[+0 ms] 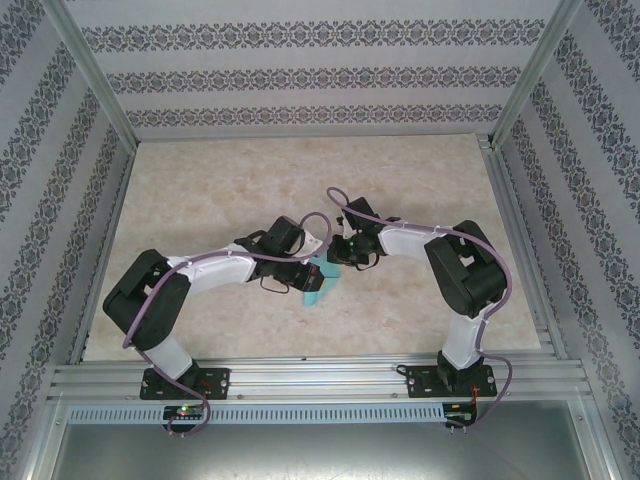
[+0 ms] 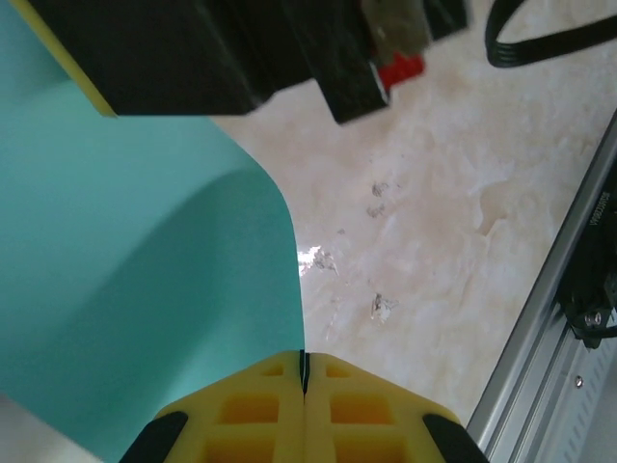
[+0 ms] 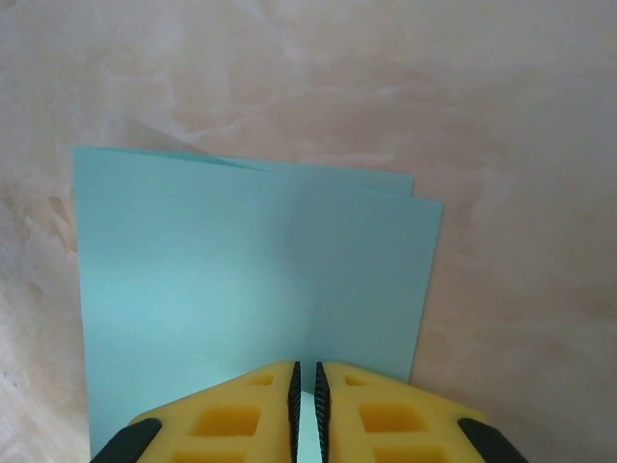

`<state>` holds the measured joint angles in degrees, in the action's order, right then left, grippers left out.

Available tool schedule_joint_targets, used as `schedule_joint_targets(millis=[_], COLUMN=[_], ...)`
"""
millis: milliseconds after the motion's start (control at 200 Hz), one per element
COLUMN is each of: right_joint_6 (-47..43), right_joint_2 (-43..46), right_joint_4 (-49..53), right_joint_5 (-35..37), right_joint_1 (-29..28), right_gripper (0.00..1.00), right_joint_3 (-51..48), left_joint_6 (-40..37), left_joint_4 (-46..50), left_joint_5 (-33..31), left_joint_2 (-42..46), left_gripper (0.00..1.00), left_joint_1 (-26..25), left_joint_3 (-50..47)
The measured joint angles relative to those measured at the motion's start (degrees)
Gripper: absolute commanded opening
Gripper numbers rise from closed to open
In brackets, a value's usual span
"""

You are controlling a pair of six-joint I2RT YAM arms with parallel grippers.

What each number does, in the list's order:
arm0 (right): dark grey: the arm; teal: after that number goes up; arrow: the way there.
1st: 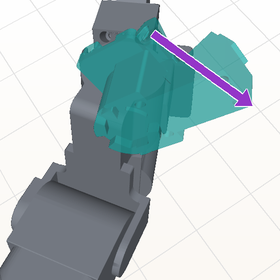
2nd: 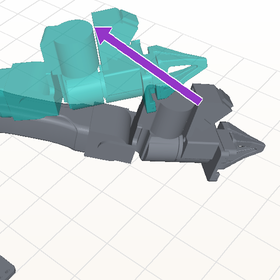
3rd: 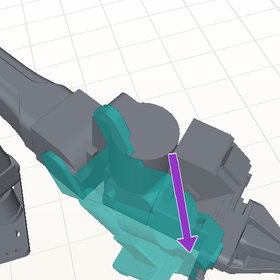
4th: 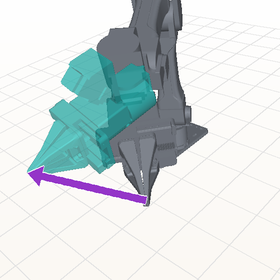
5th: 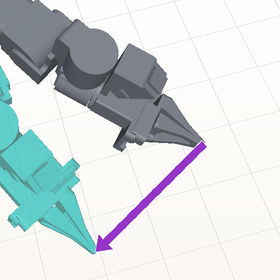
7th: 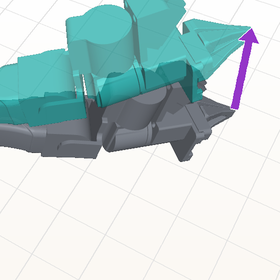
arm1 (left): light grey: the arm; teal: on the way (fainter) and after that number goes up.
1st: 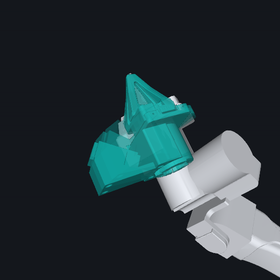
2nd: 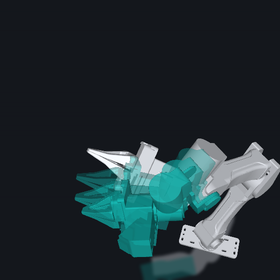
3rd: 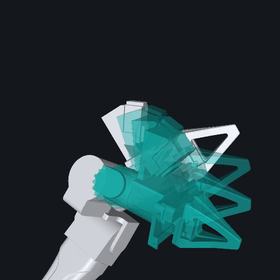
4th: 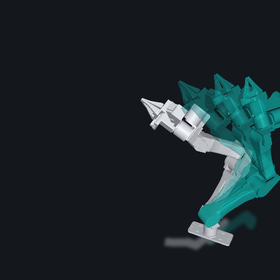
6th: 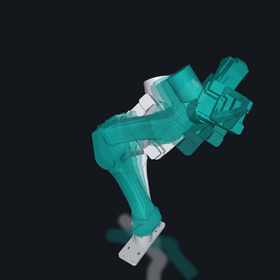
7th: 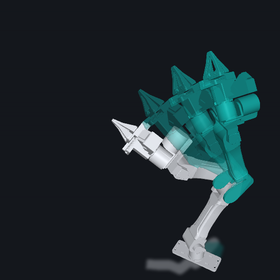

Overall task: Fold a paper plane with a square sheet of paper (pick it up from the middle)
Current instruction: Third fold the triangle at the center of the table.

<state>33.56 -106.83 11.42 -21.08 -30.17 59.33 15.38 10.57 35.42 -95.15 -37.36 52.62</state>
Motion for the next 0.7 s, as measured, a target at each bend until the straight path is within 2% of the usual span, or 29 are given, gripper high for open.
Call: schedule_joint_targets(millis=[699], right_joint_6=[-2.1], right_joint_2=[0.0], right_joint_4=[0.6], right_joint_5=[0.5], right_joint_1=[-0.1], right_gripper=[0.18], right_joint_3=[0.5], left_joint_6=[0.2], left_joint_4=[3.7], left_joint_5=[-6.2], left_joint_2=[-2.8], left_gripper=[0.05], left_joint_1=[2.3], left_joint_3=[1.3])
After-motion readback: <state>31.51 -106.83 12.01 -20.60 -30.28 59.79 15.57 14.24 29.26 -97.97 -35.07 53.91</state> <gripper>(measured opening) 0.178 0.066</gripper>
